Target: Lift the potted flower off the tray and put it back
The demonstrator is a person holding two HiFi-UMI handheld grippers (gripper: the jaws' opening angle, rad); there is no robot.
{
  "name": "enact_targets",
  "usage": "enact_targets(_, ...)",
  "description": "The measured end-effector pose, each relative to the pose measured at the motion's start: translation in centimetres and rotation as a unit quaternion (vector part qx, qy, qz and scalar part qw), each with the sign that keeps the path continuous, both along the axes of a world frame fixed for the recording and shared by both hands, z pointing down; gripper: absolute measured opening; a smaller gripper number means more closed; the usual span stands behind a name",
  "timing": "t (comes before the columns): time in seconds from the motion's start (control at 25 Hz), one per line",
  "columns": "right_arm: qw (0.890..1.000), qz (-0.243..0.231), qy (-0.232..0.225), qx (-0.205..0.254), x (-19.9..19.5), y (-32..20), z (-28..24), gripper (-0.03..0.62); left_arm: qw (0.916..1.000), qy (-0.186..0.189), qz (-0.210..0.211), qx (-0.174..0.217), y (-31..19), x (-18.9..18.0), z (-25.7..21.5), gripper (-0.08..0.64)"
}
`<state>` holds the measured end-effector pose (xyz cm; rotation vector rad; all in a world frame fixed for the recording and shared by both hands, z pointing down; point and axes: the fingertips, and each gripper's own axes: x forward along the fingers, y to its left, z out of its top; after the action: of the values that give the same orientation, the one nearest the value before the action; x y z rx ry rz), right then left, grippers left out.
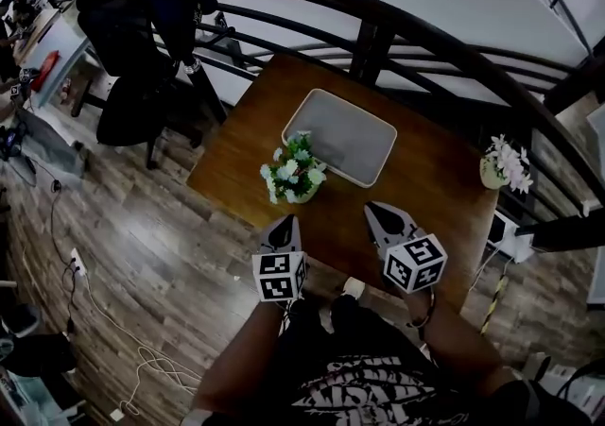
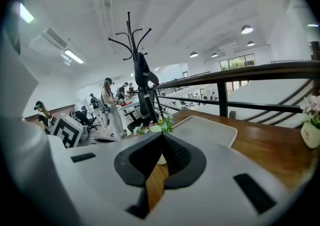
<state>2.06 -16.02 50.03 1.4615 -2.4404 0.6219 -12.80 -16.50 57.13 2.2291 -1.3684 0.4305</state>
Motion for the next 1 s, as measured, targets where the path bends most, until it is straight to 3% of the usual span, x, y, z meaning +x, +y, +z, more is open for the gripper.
enact_targets(0.08,1.000,-0.014,-0.001,-0.004,-0.3,0.1,0.3,-0.002,0.9996,-0.015,0.017,0.016,0.2,0.7,1.2,0.027)
enact_targets(0.16,1.000,-0.025,0.000,-0.005,-0.3,0.0,0.4,-0.002,0.9986,-0.023,0.043,0.020,0.2,1.8,2.8,0.237)
enact_targets(0.48,0.999,-0.047,0.012,-0.004,1.4,1.0,-0.1,-0.002,0.9981,-0.031,0.033,0.041,-2.1,2.6,8.0,0.447)
enact_targets(1.0,0.999,-0.043,-0.023,-0.009,2.5,-0.3,1.0,-0.002,0.9910,-0.099,0.032,0.085,-9.6,2.9,12.5,0.489)
